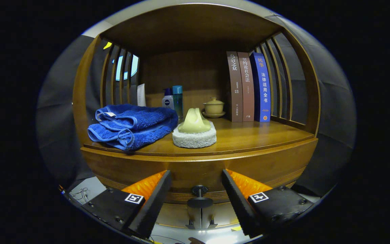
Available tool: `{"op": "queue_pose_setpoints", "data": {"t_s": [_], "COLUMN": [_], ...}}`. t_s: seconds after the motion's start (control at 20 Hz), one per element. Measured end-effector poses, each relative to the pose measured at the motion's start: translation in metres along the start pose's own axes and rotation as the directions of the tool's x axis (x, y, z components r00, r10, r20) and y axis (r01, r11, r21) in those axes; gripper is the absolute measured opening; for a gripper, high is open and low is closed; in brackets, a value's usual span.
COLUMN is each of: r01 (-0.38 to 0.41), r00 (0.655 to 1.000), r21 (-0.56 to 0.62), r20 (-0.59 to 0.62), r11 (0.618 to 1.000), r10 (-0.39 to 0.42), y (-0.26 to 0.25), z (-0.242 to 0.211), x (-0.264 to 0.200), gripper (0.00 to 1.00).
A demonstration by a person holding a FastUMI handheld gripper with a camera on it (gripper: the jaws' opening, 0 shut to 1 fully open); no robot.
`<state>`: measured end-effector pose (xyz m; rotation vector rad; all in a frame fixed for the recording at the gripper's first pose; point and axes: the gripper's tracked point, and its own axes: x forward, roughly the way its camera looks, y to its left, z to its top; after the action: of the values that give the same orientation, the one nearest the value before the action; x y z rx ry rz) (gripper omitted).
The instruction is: Pull open the drawer, take out the items inside it, and place them on the countertop above the cabinet.
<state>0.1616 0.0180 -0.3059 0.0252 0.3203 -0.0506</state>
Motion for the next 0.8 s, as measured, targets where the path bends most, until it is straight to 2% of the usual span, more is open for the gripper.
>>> {"op": "queue_pose_setpoints", "data": {"t_s": [0.5, 0.8], "r01": [-0.018, -0.015], "r00": [1.000, 1.000], "r21": [0.022, 0.013], "r20": [-0.019, -0.001], "r11": [1.000, 1.000], "r10": [0.018, 0.015], "y": [-0.002, -0.007], "z": [-0.001, 0.012], "x": [-0.001, -0.021], "gripper": [0.97, 0.97]}}
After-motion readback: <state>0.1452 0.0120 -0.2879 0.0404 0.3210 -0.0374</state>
